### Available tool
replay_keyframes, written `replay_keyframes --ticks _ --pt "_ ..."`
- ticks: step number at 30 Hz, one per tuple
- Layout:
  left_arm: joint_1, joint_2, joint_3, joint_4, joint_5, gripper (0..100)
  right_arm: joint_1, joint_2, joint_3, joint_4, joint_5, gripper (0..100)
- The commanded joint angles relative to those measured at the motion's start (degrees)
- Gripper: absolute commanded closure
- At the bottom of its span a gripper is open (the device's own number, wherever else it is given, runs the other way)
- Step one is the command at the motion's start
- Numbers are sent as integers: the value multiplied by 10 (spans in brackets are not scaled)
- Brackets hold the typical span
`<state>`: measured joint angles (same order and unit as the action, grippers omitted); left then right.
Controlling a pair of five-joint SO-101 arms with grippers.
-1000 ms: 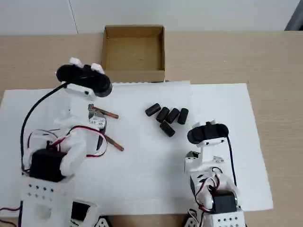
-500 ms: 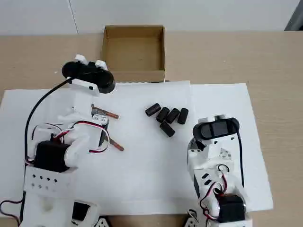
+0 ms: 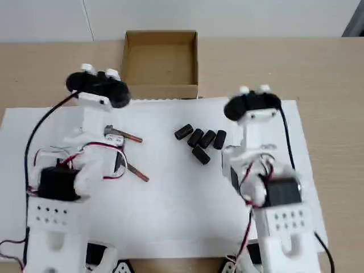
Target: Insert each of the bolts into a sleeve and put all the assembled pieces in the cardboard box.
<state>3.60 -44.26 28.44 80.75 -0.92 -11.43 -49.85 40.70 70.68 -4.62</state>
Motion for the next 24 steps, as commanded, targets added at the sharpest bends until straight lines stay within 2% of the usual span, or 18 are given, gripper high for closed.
replay_keyframes --ticks 1,6,10,14,20,24 --pt "-39 54 -26 9 -4 986 -4 83 -74 40 2 995" --pt "-79 159 -57 68 -6 986 -3 196 -139 95 63 995" --pt "-98 222 -105 109 -67 986 -5 261 -209 124 165 995" --pt "-131 254 -144 116 -67 989 -33 313 -258 140 251 995" --pt "-157 282 -149 116 -69 989 -99 390 -302 144 256 987" --pt "-168 315 -149 116 -62 988 -122 444 -336 160 256 905"
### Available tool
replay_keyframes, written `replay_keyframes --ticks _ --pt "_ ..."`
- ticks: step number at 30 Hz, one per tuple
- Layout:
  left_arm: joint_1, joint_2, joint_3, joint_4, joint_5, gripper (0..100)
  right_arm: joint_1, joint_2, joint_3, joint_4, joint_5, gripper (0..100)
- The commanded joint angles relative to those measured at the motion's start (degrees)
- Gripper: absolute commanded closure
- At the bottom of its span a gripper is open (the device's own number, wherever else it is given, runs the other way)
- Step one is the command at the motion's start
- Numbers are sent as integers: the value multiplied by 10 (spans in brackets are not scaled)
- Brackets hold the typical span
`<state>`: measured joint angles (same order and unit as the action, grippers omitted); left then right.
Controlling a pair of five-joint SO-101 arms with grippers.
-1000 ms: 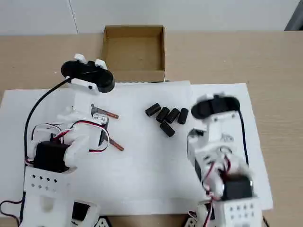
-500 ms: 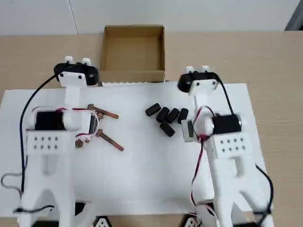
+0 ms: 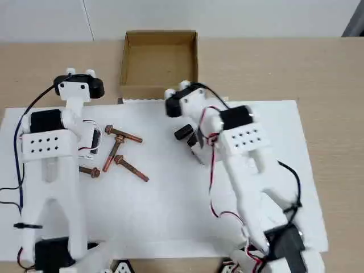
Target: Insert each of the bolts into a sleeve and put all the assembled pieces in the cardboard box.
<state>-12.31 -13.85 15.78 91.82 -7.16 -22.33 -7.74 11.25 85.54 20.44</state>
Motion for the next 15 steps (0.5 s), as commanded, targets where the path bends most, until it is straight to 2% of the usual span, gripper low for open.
replay_keyframes --ticks 1,15 --pt "-10 18 -22 4 6 987 -15 36 -50 15 6 890" --pt "-14 37 -22 5 11 986 -13 172 -126 4 23 873"
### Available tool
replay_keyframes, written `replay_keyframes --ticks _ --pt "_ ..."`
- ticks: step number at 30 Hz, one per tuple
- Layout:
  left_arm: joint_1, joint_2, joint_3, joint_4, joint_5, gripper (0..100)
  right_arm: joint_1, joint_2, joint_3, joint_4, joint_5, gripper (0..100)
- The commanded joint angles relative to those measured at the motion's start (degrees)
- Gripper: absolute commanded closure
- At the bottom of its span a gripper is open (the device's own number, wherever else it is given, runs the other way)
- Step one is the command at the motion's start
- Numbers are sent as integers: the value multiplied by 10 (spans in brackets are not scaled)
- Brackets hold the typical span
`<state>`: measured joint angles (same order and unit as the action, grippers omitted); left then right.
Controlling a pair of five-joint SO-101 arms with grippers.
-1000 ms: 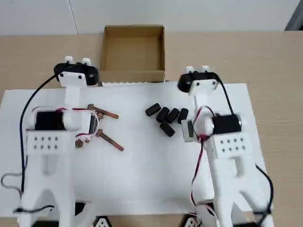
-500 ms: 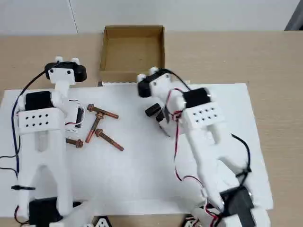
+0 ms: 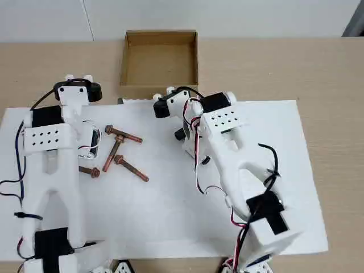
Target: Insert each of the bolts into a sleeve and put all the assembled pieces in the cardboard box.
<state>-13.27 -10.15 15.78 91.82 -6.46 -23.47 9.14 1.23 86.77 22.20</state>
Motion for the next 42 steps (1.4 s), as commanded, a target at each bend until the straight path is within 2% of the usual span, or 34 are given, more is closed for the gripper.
replay_keyframes --ticks 1,28,33,42 --pt "-4 0 -22 5 4 986 -1 7 -25 -13 5 872" --pt "-2 4 -22 4 4 986 -1 119 -25 -73 30 878" --pt "-2 4 -22 4 4 986 -1 118 -25 -76 30 996" --pt "-2 2 -22 5 4 992 -2 26 -25 -49 25 991"
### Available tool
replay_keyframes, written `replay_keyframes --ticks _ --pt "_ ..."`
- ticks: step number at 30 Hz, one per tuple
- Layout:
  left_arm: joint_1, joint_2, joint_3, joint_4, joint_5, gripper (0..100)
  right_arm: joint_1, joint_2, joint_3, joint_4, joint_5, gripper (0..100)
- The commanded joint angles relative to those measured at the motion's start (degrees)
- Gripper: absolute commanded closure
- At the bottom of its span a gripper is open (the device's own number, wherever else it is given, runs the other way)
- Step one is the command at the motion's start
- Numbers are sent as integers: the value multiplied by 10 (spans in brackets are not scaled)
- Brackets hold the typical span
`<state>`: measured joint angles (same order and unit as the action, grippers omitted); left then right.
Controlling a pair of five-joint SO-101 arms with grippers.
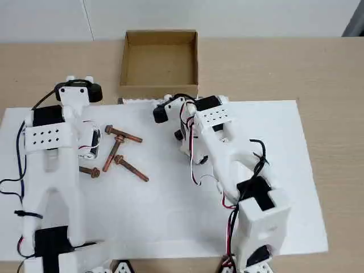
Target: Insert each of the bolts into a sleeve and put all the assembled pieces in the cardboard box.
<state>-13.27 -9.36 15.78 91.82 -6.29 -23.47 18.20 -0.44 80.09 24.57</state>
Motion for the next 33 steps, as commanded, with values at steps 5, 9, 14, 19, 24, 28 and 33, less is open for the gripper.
replay_keyframes --ticks 5,9,14,19,24,28,33 --pt "-2 -8 -26 11 1 994 15 -142 -9 76 1 992" --pt "-1 -3 -36 10 -13 994 51 -204 -9 124 0 992" --pt "26 11 -40 -4 -40 994 119 -255 -5 157 -23 992" --pt "56 90 -107 27 -51 995 187 -270 -5 163 -23 992" --pt "80 175 -198 37 -51 995 224 -276 -5 163 -23 992" --pt "97 239 -241 37 -51 995 242 -276 -5 163 -23 992" --pt "97 294 -294 37 -57 993 255 -276 -4 163 -23 992"
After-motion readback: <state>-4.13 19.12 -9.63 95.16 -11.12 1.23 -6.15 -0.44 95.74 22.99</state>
